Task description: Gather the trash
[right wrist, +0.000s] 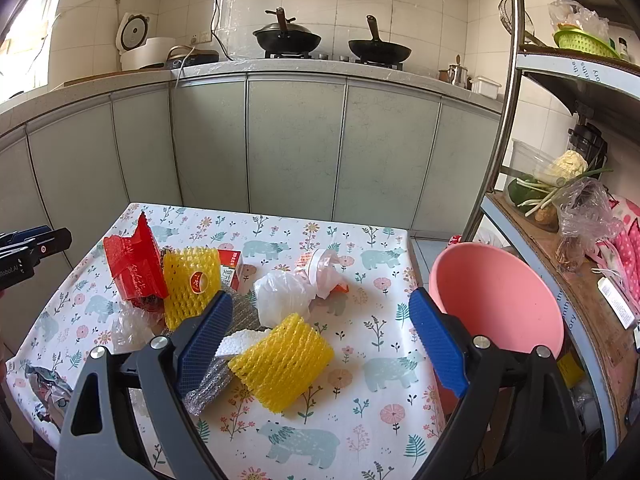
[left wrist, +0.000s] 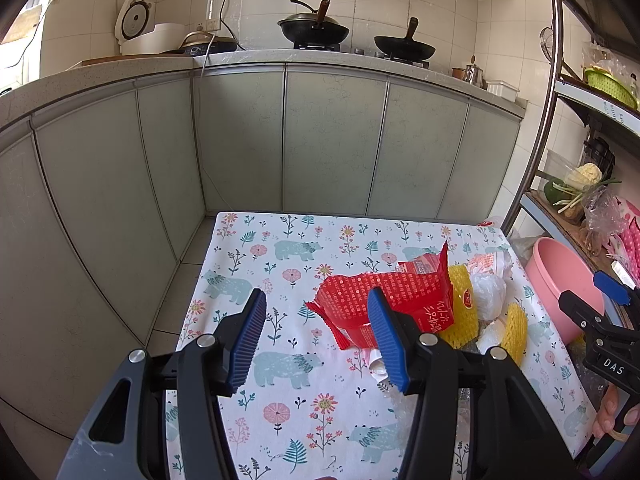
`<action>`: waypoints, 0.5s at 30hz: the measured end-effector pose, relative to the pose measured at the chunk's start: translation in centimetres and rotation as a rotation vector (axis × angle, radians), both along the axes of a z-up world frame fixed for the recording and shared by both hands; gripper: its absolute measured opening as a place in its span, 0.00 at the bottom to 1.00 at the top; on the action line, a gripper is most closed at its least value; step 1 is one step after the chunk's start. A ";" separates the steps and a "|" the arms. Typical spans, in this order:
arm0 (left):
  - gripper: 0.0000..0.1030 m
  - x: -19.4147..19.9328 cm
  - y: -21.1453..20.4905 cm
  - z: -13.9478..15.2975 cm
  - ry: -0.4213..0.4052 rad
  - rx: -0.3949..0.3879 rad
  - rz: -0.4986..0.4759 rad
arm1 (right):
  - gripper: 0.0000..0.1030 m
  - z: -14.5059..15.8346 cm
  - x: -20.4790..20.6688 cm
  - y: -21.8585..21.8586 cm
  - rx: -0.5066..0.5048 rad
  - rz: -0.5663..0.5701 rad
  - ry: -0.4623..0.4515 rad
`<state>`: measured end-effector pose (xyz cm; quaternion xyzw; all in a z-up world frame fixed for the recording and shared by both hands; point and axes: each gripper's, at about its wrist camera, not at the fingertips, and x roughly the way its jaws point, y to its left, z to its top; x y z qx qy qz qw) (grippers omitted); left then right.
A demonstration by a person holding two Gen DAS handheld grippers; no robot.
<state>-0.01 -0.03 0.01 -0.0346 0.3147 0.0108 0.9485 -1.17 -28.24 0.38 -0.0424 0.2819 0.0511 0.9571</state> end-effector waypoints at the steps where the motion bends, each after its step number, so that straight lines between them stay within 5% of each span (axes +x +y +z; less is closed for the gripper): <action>1: 0.51 0.0 0.0 0.0 0.000 0.000 0.000 | 0.87 -0.2 0.1 0.1 0.000 0.000 -0.001; 9: 0.51 -0.2 -0.1 0.4 -0.003 0.000 -0.001 | 0.87 0.0 -0.1 0.0 0.003 -0.002 -0.029; 15: 0.51 -0.1 -0.4 0.5 -0.005 -0.001 0.000 | 0.87 1.8 -1.3 -0.5 0.022 -0.014 -0.140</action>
